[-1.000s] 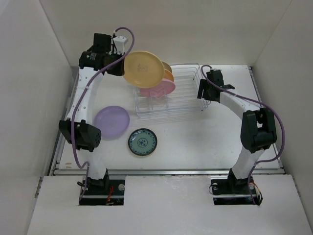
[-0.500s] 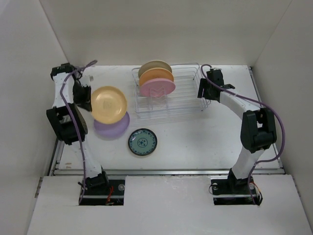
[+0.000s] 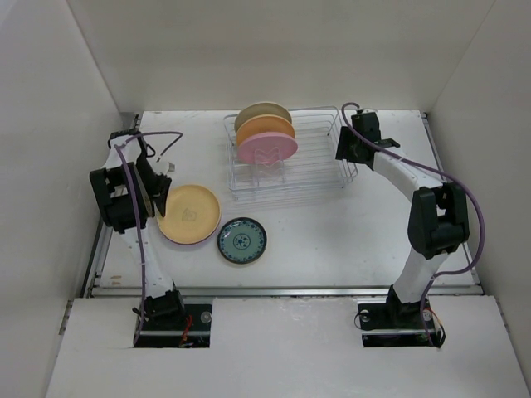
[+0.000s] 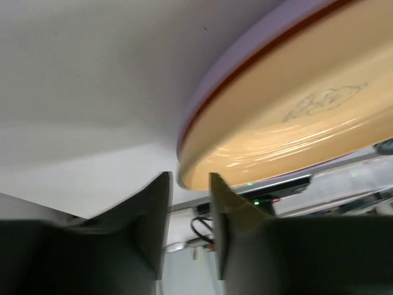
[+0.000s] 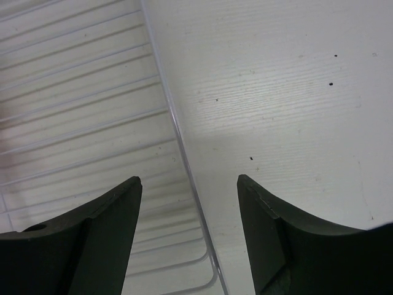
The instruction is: Unload the plates from the dish rack
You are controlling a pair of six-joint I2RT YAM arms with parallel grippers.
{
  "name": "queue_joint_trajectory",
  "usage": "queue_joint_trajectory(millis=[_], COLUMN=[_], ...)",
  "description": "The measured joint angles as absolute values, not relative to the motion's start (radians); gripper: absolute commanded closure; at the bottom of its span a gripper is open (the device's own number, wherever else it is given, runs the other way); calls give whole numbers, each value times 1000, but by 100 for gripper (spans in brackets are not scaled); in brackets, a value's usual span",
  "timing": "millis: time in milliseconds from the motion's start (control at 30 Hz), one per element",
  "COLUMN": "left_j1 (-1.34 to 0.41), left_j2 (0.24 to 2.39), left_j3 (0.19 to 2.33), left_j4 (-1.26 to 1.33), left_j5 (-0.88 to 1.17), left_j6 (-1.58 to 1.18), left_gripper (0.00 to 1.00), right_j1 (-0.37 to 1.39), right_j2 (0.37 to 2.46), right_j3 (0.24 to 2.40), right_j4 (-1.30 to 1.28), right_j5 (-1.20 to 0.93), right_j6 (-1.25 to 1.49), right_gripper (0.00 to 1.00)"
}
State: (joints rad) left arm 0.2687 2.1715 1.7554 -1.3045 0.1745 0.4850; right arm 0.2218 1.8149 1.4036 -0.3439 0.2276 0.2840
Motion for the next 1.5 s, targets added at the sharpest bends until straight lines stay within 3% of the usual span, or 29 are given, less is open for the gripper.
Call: queue_joint_trajectory(millis=[33,67,267,400,467,500,633,667,700,733,833,867,967,1100,1267,1433,1500], left_j1=[269,268,252,213,184,165,72,43,12,-22,-133,-172,-286,-394,-435,-437,-431], left_j2=[2179,2185,2196,2198,2198,2198,2198,2198,2198,2197,2188,2175,2117,2094,2181,2255,2260], left_j3=[1758,1758,1827,1998,2088,2130,2232,2244,2251,2252,2246,2225,2164,2188,2317,2313,2301], left_j4=[-1303,-1303,-1315,-1318,-1312,-1309,-1305,-1304,-1304,-1304,-1295,-1261,-1140,-1001,-908,-856,-854], left_j5=[171,167,146,178,204,215,235,229,220,204,147,126,66,5,-87,-133,-144], left_j6=[487,489,488,464,449,440,406,399,392,389,393,401,442,496,522,525,529], left_gripper=[52,49,49,44,44,44,47,49,49,49,44,35,25,22,29,45,46], right_j1=[222,222,222,212,216,224,239,243,243,244,245,245,246,248,250,250,250], right_j2=[1815,1816,1850,1856,1851,1849,1845,1843,1840,1839,1836,1835,1835,1835,1835,1835,1835], right_j3=[1404,1404,1404,1403,1398,1393,1385,1382,1379,1377,1376,1376,1377,1377,1377,1377,1377], right_j4=[-344,-344,-339,-336,-333,-328,-321,-321,-319,-320,-324,-326,-332,-333,-333,-334,-334], right_j5=[226,223,196,181,148,141,142,141,141,140,153,157,166,166,165,166,166], right_j6=[284,283,279,270,257,258,271,272,273,277,291,292,291,287,277,260,254], right_gripper=[37,40,73,89,91,100,99,95,87,69,49,48,48,48,48,48,48])
